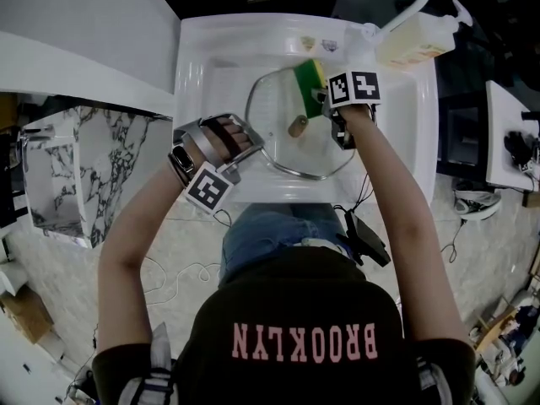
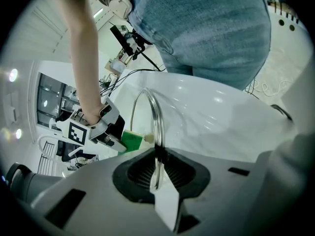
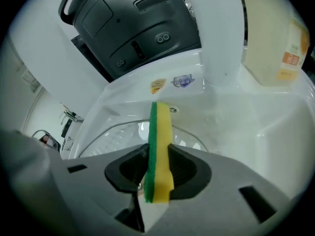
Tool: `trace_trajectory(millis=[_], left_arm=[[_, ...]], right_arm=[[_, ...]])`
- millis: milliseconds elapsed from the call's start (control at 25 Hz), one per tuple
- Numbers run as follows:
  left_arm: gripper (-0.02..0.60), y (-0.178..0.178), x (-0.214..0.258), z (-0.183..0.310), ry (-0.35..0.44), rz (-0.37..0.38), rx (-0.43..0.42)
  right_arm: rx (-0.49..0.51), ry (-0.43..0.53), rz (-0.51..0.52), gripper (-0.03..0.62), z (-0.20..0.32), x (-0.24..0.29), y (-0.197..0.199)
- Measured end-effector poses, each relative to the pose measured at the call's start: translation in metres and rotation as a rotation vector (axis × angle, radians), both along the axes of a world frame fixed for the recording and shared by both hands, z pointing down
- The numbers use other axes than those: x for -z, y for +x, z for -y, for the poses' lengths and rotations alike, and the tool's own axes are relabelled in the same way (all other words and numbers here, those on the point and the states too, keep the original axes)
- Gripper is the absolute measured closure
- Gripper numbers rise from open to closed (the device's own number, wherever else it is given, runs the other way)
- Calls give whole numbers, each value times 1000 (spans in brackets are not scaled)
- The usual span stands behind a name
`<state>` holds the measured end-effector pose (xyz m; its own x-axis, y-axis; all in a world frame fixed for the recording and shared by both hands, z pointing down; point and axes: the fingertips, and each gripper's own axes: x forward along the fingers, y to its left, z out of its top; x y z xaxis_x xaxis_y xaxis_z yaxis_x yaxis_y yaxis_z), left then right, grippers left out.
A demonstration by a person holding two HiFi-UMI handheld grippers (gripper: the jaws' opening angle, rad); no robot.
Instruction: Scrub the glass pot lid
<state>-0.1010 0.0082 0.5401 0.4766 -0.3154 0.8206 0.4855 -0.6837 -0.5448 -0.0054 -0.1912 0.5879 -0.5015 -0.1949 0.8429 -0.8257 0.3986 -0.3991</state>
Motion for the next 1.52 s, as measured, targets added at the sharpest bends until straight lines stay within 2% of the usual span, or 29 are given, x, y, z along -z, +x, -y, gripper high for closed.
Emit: trace_trajectory(millis=[200, 480, 840, 1160, 1400, 1520], left_arm=[[537, -1, -1, 0, -9, 11, -6], [537, 1, -2, 1, -7, 12, -9], [537, 1, -4, 3, 8, 25, -9], [537, 2, -3, 6, 15, 35, 18], [537, 13, 8, 14, 49, 30, 52], [537, 26, 14, 23, 102, 14, 52]], right_arm=[[11, -24, -38, 490, -1, -3, 13], [-5, -55, -103, 488, -2, -7, 56], [38, -9, -211, 488, -14, 0, 109], [-32, 40, -116, 488, -17, 21, 116], [-12, 136, -34, 488, -26, 57, 114], [12, 150, 17, 488, -40, 73, 110]])
